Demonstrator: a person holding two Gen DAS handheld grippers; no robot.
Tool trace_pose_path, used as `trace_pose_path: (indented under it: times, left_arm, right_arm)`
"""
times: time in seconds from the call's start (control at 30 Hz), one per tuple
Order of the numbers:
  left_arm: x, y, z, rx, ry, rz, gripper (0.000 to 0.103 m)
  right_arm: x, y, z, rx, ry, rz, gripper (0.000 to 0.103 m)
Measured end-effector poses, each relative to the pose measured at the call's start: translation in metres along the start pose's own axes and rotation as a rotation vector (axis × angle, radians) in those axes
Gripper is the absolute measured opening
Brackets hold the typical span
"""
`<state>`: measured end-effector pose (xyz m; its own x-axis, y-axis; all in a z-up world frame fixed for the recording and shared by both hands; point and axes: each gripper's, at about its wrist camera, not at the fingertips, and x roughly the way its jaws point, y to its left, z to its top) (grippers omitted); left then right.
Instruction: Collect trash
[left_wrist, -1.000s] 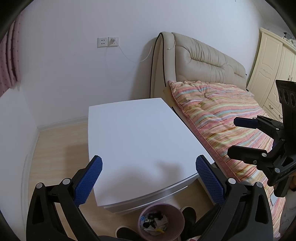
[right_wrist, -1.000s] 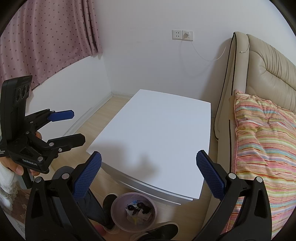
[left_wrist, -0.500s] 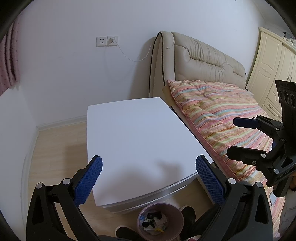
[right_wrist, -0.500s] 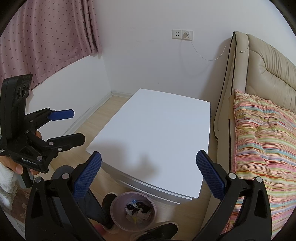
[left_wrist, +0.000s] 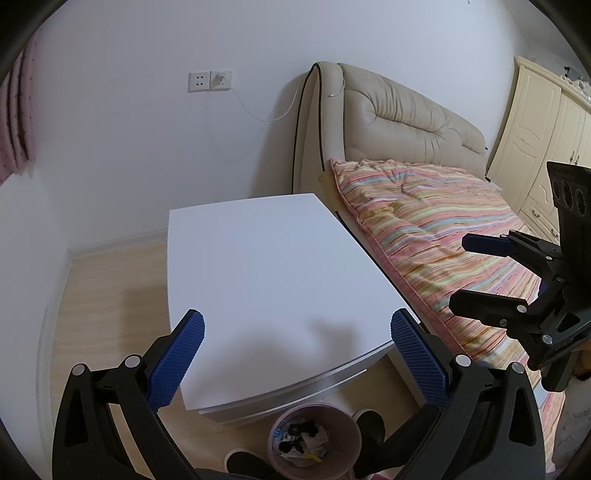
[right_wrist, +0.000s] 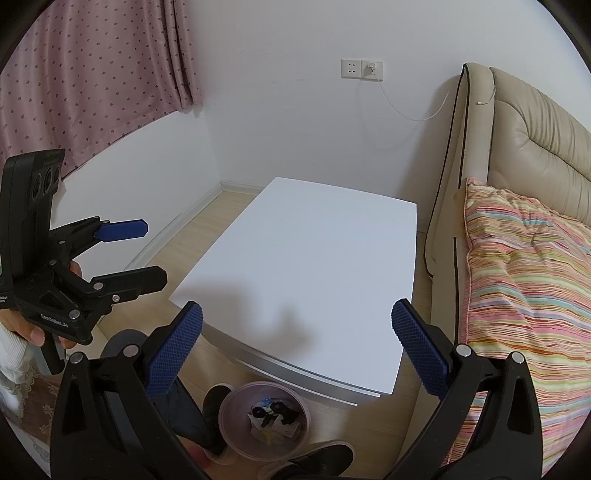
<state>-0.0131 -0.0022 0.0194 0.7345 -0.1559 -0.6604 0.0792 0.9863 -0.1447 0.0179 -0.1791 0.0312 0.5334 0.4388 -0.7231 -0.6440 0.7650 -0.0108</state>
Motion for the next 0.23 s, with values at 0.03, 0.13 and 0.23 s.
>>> trace_pose_path:
  times: [0.03,0.13,0.23]
  left_arm:
    - [-0.0001,-0.0004,0.0001,0.001,0.001,-0.001,0.097]
    - [0.0002,-0.0021,0.0006,0.007,0.008,0.005,0.097]
    - [0.0,-0.003,0.0009,0.006,0.012,0.009,0.097]
  right_arm:
    - [-0.0001,-0.0003,0.0005,0.0,0.0,-0.001,0.1]
    - [-0.002,-0.0018,0.0,0.001,-0.002,-0.001,0.1]
    - [-0.0032,-0.0015,0.0003,0.001,-0.003,-0.001,0.1]
